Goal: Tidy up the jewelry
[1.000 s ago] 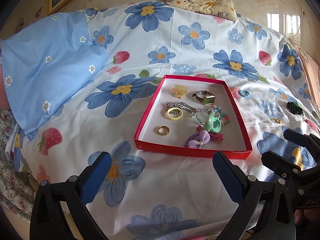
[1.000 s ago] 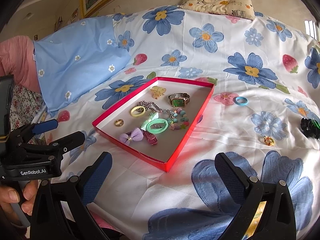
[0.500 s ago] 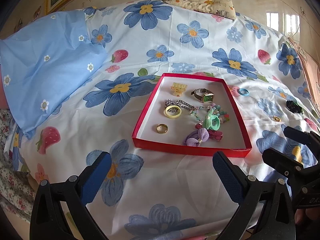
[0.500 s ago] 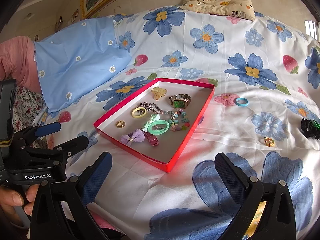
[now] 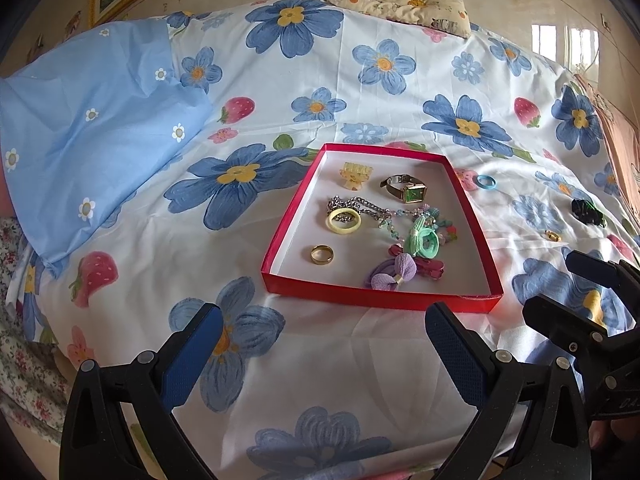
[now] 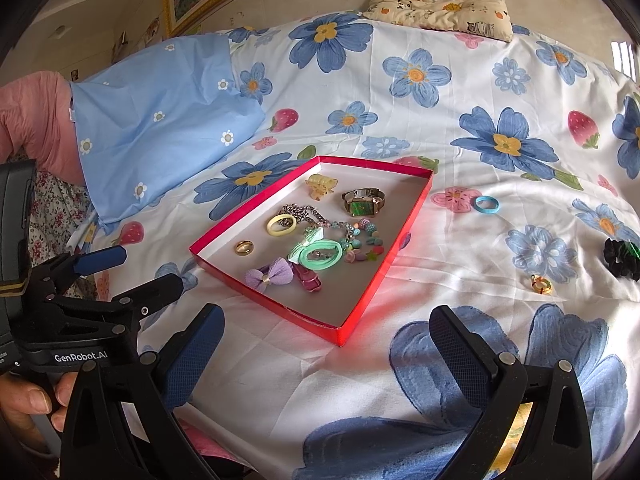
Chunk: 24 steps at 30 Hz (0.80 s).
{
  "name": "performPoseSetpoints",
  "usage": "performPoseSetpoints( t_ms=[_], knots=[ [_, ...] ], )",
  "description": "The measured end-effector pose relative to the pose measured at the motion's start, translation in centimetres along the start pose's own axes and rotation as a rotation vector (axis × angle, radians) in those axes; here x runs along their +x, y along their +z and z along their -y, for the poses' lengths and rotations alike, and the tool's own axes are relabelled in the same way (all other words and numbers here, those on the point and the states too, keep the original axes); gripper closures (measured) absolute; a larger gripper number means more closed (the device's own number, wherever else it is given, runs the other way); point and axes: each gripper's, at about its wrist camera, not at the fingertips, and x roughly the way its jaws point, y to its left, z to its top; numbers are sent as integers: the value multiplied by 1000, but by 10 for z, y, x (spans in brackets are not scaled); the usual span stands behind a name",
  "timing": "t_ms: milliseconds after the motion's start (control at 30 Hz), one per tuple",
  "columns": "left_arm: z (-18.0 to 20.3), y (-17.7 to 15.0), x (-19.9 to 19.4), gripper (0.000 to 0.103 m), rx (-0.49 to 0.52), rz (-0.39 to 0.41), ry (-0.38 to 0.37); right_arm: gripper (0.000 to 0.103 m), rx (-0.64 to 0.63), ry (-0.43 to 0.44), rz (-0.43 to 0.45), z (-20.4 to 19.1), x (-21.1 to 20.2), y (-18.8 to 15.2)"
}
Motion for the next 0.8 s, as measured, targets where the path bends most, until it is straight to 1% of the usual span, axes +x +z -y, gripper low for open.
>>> performPoseSetpoints(
  t_ms=[800],
  knots=[
    [1,-1,3,0,1,-3,1,0,-2,2,-1,-3,1,1]
  ],
)
